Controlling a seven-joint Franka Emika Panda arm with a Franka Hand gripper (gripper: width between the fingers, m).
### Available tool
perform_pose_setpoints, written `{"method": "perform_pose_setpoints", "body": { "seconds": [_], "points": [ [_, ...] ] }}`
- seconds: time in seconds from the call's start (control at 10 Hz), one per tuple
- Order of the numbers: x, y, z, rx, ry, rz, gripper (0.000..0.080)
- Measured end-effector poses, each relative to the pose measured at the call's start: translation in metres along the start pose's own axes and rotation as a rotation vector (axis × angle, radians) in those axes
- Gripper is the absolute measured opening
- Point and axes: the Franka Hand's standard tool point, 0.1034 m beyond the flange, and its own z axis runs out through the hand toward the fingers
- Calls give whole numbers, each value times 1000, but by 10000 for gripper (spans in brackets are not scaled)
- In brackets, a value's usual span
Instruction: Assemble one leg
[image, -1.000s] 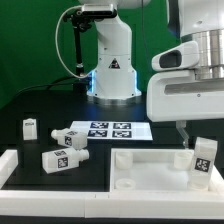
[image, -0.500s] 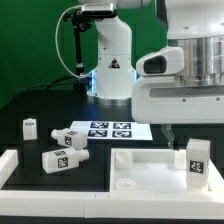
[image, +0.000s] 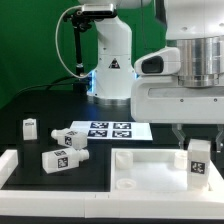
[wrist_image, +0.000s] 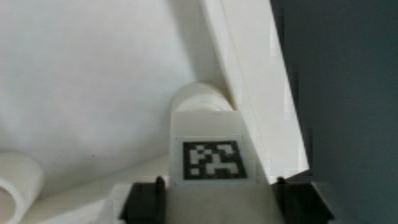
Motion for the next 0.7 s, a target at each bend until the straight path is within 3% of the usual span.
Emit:
{"method": "perform_pose_setpoints", "body": {
  "seconds": [0.5, 0.7],
  "points": [
    [-1, -1, 1, 20, -1, 616, 288],
    [-5, -9, 3, 29, 7, 930, 288]
  ]
}}
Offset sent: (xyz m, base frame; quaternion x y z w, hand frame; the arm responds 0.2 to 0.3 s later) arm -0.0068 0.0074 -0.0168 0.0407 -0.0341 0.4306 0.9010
